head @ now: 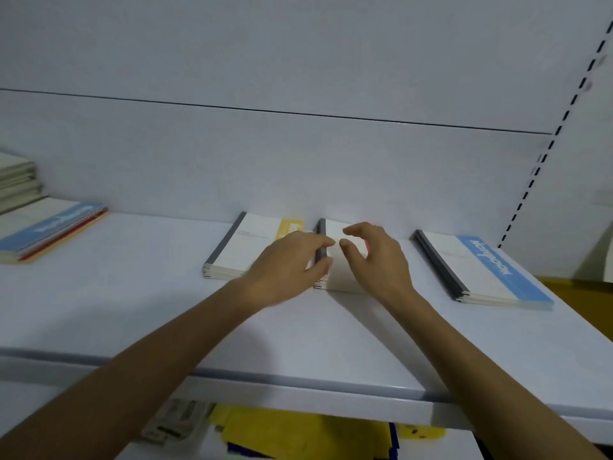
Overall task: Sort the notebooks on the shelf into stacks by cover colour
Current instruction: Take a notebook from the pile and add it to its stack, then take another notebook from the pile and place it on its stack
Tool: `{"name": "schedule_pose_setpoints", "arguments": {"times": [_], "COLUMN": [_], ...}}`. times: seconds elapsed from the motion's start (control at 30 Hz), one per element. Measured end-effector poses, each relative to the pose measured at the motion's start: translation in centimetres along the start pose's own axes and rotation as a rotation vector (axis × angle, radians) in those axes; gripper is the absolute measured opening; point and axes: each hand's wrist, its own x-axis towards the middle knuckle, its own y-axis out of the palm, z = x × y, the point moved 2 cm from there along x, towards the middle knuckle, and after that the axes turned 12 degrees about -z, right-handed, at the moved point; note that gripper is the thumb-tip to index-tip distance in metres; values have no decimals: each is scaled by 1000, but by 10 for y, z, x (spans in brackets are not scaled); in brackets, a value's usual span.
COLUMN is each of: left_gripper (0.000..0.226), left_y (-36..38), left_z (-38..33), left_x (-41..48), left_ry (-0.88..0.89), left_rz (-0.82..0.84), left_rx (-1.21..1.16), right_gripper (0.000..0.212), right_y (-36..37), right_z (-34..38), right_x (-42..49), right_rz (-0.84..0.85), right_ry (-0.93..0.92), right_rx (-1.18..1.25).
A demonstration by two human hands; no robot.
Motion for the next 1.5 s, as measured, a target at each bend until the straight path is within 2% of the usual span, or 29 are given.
{"name": "schedule_pose_setpoints", "arguments": {"times": [0.17, 0.3, 0.4, 0.73, 0.83, 1.0, 1.13, 1.23, 1.3, 1.4, 1.5], "left_gripper": [38, 40, 46, 50, 52, 55, 39, 22, 7, 9, 13], "left_y": [-28, -55, -73, -160, -199, -272, -313, -325, -328, -331, -331], "left_z": [36, 58, 83, 191, 234, 318, 364, 385, 394, 401, 410], "left_x": [-13, -28, -44, -88, -113, -152, -173, -182, -183, -179, -177], "left_ry": [-23, -11, -59, -206, -199, -297, -365, -426, -502, -584, -681], "left_rz": [-58, -98, -73, -57, -125, -177, -256, -296, -315, -348, -364], "left_rx": [205, 347, 397, 451, 385, 280, 137, 13, -147, -338, -442], "right_gripper": [31, 35, 36, 36, 37, 40, 67, 81, 73, 58, 54], "right_y": [23, 50, 74, 168, 215, 302, 358, 380, 382, 368, 346], "right_z": [28, 53, 72, 185, 231, 319, 373, 389, 392, 391, 386], "right_x": [-1, 1, -2, -2, -12, -33, -42, -45, -47, -46, -54], "right_rz": [81, 159, 218, 256, 303, 356, 332, 414, 433, 394, 416], "right_ry": [-112, -248, -323, -460, -462, -448, -458, -464, -488, -513, -533], "right_rx": [-12, -128, -179, -85, -62, -48, -51, -141, -173, -190, -195]}}
